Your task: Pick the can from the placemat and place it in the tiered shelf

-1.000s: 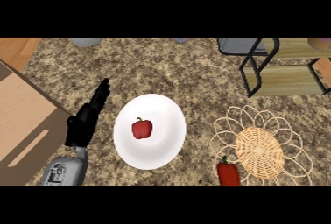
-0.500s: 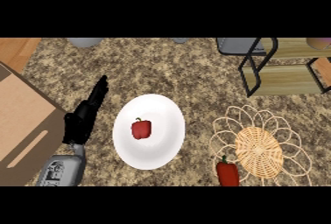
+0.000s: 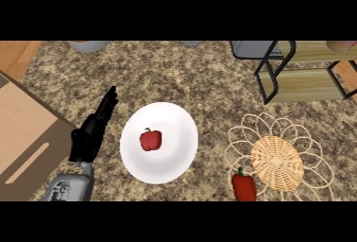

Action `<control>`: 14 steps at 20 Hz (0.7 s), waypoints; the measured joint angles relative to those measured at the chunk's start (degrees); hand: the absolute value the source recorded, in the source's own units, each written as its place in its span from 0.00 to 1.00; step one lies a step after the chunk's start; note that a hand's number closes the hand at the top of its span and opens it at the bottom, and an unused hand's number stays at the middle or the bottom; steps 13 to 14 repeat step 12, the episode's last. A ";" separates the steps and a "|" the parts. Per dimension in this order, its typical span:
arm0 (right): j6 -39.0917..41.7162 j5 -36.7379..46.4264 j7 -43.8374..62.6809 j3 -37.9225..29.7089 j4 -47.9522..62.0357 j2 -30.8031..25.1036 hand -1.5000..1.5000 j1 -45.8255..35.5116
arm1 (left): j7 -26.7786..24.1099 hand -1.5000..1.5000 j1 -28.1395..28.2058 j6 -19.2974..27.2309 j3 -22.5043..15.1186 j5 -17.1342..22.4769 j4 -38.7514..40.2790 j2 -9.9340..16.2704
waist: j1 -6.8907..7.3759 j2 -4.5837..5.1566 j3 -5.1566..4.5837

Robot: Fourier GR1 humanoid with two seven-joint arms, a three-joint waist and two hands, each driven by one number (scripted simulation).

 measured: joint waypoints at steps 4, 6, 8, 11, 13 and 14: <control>7.12 -2.55 3.22 -3.44 1.00 -6.23 0.00 6.23 | 0.69 0.50 0.20 -0.30 0.60 0.38 -0.84 0.64 | -0.42 -0.06 0.02; 10.92 -4.16 2.51 -5.77 1.59 -8.63 0.00 10.47 | 0.60 0.50 0.07 -0.72 1.20 0.92 -0.66 1.09 | -0.62 -0.05 0.03; 14.68 -5.57 1.09 -8.09 2.83 -11.21 0.00 14.55 | 0.94 0.50 -0.59 -0.42 1.41 0.74 -0.46 1.15 | -0.75 -0.02 0.06; 21.30 -8.21 -2.04 -12.78 5.94 -15.07 0.00 20.90 | 0.22 0.50 0.52 -0.78 1.56 0.99 -0.76 1.46 | -1.04 -0.06 0.08; 22.88 -8.94 -3.14 -14.27 7.46 -16.40 0.00 22.66 | 0.28 0.50 0.39 -1.05 1.68 1.21 -0.72 1.60 | -0.92 -0.03 0.08; 22.88 -8.94 -3.14 -14.27 7.46 -16.40 0.00 22.66 | 0.28 0.50 0.39 -1.05 1.68 1.21 -0.72 1.60 | -0.92 -0.03 0.08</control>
